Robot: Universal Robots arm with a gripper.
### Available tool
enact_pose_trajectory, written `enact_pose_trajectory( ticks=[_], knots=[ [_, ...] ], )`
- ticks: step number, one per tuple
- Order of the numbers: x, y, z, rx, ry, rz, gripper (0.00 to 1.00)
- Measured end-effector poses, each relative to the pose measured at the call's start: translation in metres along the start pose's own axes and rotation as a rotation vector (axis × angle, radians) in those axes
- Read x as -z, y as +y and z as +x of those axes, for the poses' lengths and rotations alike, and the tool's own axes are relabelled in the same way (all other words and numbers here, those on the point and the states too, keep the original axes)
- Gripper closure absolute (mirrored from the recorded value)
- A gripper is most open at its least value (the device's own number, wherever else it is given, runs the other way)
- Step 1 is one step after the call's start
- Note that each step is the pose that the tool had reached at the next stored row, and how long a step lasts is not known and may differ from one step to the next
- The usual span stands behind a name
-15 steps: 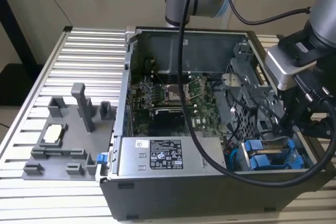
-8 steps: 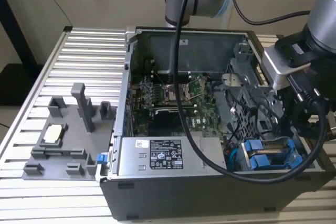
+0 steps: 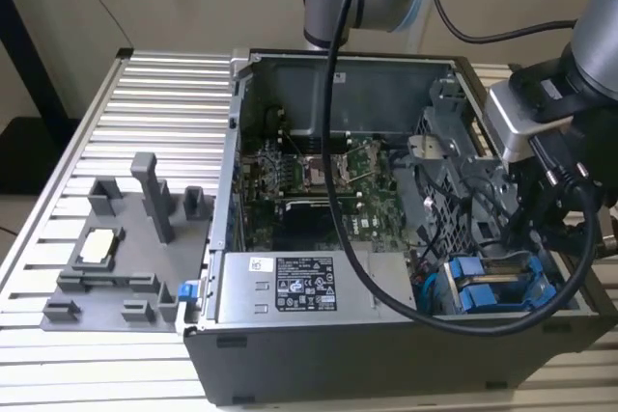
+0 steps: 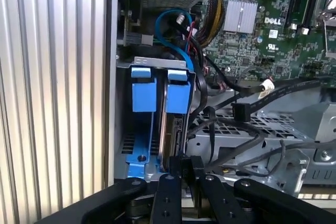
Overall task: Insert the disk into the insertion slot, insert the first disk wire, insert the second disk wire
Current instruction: 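Insert the first disk wire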
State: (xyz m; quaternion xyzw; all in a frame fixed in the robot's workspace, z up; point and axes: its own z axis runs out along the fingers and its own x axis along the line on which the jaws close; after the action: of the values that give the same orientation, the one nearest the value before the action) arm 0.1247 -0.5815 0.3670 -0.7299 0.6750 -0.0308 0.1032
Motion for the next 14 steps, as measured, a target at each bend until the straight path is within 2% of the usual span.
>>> enact_pose_trajectory(
  ticks=[3, 10, 14],
  knots=[
    [-0.0024, -0.0043, 0.0005, -0.002, -0.0013, -0.0191, 0.81],
    [-0.0085, -0.0163, 0.0020, -0.006, -0.0033, -0.0494, 0.81],
    [-0.0113, -0.0159, 0.0023, -0.031, -0.0020, -0.0518, 0.81]
  ],
)
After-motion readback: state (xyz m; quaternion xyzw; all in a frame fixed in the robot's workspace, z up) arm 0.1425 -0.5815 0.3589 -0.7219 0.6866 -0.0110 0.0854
